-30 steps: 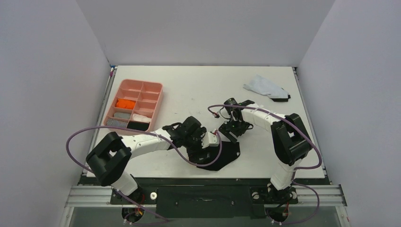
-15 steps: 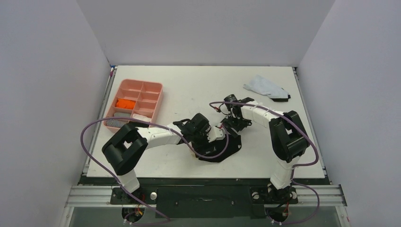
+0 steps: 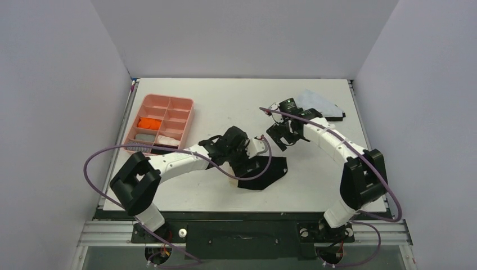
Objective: Roll the underwear
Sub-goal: Move the underwear to the center of the board, then fold the underwear at the center of the board.
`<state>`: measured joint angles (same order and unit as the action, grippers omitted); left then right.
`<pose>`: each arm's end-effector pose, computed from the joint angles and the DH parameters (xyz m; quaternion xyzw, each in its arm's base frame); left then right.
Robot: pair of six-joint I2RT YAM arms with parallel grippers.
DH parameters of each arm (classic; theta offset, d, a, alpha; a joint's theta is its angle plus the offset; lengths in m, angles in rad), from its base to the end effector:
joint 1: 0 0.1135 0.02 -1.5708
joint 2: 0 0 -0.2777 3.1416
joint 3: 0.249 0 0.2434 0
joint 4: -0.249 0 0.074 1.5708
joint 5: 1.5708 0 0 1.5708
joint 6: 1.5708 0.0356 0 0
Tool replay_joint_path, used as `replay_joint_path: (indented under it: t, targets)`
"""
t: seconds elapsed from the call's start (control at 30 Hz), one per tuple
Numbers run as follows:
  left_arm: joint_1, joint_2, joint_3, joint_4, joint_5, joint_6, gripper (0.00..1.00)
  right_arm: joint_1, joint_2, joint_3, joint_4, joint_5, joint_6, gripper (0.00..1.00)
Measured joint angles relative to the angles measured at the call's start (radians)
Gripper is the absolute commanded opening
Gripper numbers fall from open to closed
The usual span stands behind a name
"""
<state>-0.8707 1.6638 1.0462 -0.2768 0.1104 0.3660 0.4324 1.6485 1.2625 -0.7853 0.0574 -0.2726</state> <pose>0.2169 -0.2636 0.2170 0.5609 0.7569 -0.1331 0.3078 0.2962 0.1345 0.2562 -0.3329 0.9214 -0.0122 0.2000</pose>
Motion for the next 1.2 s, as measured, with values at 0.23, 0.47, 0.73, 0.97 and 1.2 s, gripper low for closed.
replay_joint_path:
  t: [0.23,0.47,0.73,0.97,1.2]
  targets:
    - [0.092,-0.174,-0.016,0.084,-0.016,-0.066,0.97,0.000,-0.166,0.000,-0.002,0.040,0.001,1.00]
    - [0.269,-0.309,-0.111,0.169,0.035,-0.121,0.97,-0.018,-0.233,-0.015,-0.001,0.077,0.021,1.00]
    - [0.401,-0.370,-0.156,0.200,0.097,-0.194,0.97,-0.024,-0.449,-0.053,0.027,0.077,0.044,1.00]
    - [0.478,-0.371,-0.157,0.206,0.145,-0.255,0.97,-0.032,-0.422,-0.058,-0.023,-0.096,0.036,1.00]
    - [0.508,-0.373,-0.158,0.135,0.195,-0.240,0.97,0.207,-0.396,-0.230,-0.035,-0.117,-0.050,0.92]
